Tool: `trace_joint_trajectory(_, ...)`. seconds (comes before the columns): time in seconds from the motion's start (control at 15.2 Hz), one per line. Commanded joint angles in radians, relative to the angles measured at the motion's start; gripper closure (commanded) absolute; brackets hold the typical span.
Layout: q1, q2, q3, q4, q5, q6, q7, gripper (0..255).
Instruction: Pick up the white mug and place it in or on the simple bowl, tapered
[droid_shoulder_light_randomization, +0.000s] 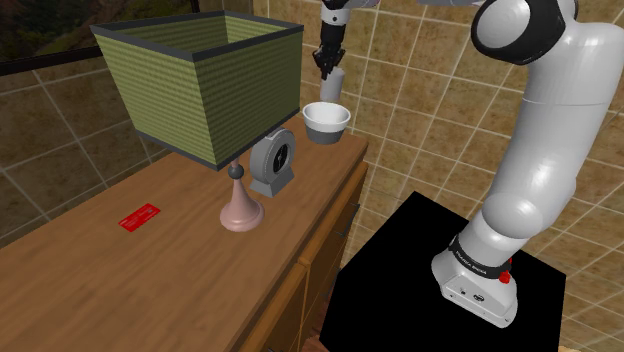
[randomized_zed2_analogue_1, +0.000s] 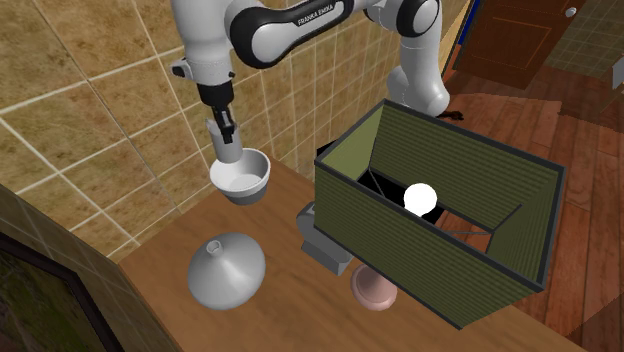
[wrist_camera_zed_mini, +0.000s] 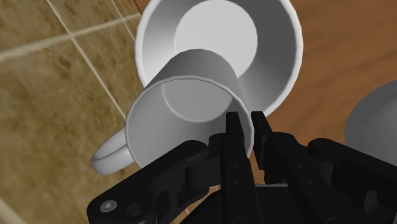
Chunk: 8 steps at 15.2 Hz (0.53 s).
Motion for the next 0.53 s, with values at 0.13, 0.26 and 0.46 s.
trace_joint_trajectory(0.13,-0.001,0.001,0.000,-0.052,0.000,0.054,-0.001,255)
trace_joint_trajectory(0.26,-0.001,0.002,0.000,-0.078,0.000,0.080,-0.001,255)
trace_joint_trajectory(0.46,-0.001,0.004,0.000,-0.105,0.000,0.110,-0.001,255)
